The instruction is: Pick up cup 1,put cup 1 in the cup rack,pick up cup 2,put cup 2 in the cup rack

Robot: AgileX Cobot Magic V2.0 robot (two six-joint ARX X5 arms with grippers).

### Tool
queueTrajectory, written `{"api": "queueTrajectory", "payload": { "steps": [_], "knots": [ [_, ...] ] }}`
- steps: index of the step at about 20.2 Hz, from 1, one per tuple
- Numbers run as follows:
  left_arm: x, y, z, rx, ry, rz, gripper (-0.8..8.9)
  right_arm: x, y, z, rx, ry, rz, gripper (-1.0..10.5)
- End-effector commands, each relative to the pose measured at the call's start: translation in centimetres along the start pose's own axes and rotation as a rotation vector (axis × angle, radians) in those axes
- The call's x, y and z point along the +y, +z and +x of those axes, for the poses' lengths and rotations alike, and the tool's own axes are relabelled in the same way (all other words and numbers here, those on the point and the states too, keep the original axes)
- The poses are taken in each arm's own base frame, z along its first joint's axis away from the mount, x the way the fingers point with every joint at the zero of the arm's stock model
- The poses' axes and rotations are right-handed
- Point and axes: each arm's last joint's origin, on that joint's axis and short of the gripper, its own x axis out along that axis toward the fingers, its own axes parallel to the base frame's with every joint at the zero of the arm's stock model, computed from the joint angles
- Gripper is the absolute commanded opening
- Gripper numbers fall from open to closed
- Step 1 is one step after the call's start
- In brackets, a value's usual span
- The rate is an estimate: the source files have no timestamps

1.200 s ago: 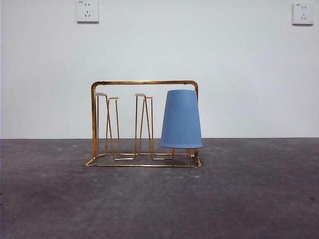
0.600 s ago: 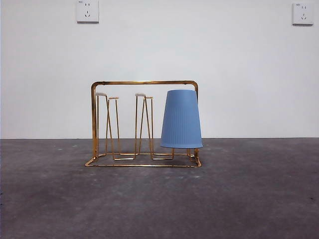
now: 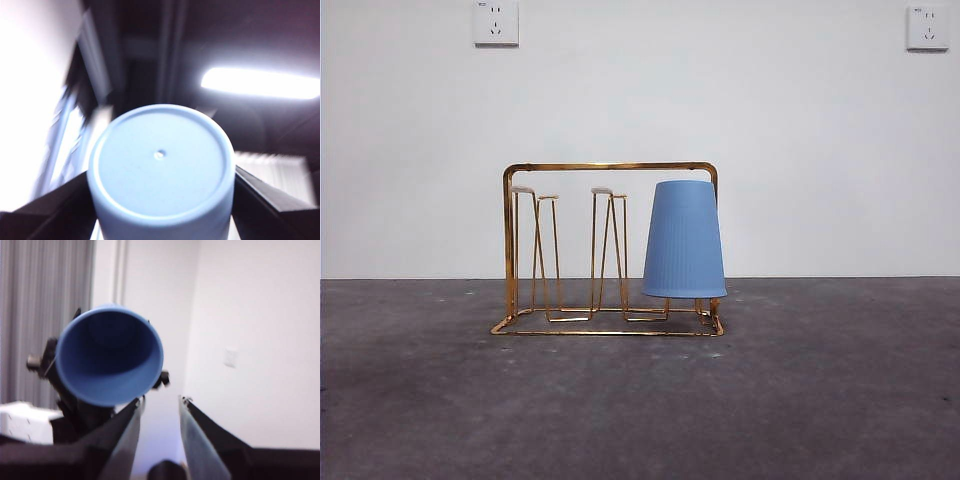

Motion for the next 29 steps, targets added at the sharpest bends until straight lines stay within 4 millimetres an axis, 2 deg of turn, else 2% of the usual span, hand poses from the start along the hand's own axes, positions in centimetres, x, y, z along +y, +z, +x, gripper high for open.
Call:
{"api": "queueTrajectory", "payload": {
  "steps": [1, 7, 10, 13, 22, 29],
  "knots": [
    [0.2, 0.1, -0.8, 0.091, 0.127, 0.083, -0.08, 0.4, -0.4, -1.6, 0.087, -0.059, -0.032, 1.3],
    [0.8, -0.7, -3.5, 0.344, 0.633, 0.303, -0.08, 1.2, -1.1, -5.1, 0.263, -0.228, -0.073, 1.3],
    [1.7, -1.9, -4.6, 0.482, 0.833, 0.382, -0.08, 1.5, -1.2, -6.2, 0.305, -0.291, -0.076, 1.3],
    [3.4, -3.8, -5.5, 0.64, 1.007, 0.442, -0.08, 1.6, -1.3, -6.8, 0.33, -0.309, -0.091, 1.3],
    [8.3, -9.4, -6.3, 0.908, 1.238, 0.561, -0.08, 1.7, -1.9, -7.0, 0.393, -0.314, -0.082, 1.3],
    [12.0, -10.2, -7.7, 0.933, 1.326, 0.531, -0.08, 1.7, -2.5, -7.3, 0.468, -0.351, -0.079, 1.3]
  ]
}}
